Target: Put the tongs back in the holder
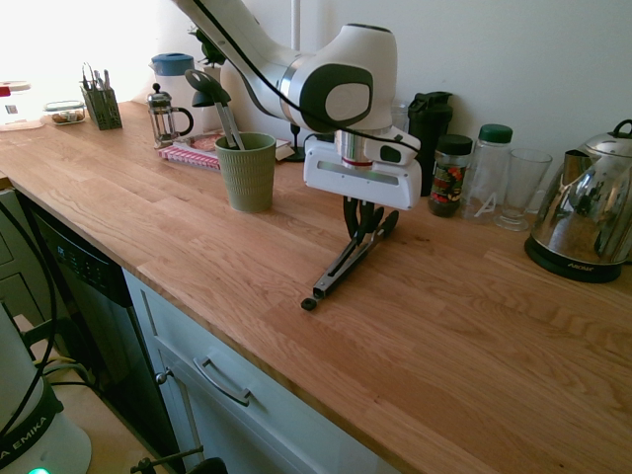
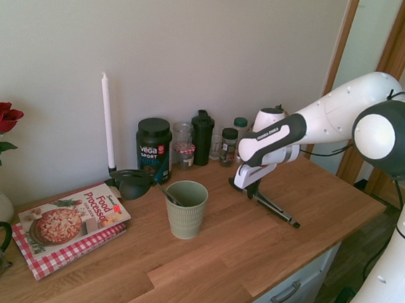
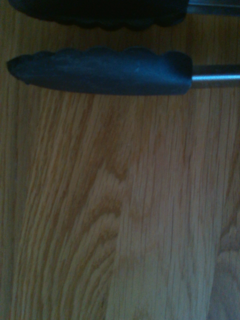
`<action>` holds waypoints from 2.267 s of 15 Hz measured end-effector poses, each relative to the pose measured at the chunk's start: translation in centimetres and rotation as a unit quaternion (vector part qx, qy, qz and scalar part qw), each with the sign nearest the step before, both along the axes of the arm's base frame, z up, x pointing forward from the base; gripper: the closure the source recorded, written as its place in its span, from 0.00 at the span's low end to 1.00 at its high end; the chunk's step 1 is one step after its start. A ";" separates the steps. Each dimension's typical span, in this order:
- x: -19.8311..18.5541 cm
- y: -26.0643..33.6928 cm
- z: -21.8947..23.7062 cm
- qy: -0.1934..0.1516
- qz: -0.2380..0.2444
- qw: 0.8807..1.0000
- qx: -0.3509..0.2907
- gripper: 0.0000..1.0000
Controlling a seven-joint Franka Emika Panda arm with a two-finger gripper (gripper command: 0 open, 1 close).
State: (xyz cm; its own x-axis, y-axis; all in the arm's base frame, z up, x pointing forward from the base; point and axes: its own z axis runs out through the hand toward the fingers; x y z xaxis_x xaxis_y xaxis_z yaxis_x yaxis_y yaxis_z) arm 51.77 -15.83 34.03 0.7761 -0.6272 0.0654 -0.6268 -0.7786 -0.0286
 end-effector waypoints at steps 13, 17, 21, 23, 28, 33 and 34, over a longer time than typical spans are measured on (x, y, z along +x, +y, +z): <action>-2.7 7.0 22.6 -0.113 -0.059 0.991 0.038 1.00; -2.8 14.3 27.4 -0.176 -0.101 0.978 0.049 1.00; -2.0 22.7 29.2 -0.284 -0.131 0.950 0.023 1.00; -2.1 26.3 28.9 -0.340 -0.137 0.930 0.008 1.00; -2.4 30.0 24.8 -0.453 -0.147 0.879 -0.026 1.00; -3.5 31.5 19.2 -0.484 -0.128 0.865 -0.041 1.00; -3.7 31.8 18.7 -0.487 -0.125 0.863 -0.043 1.00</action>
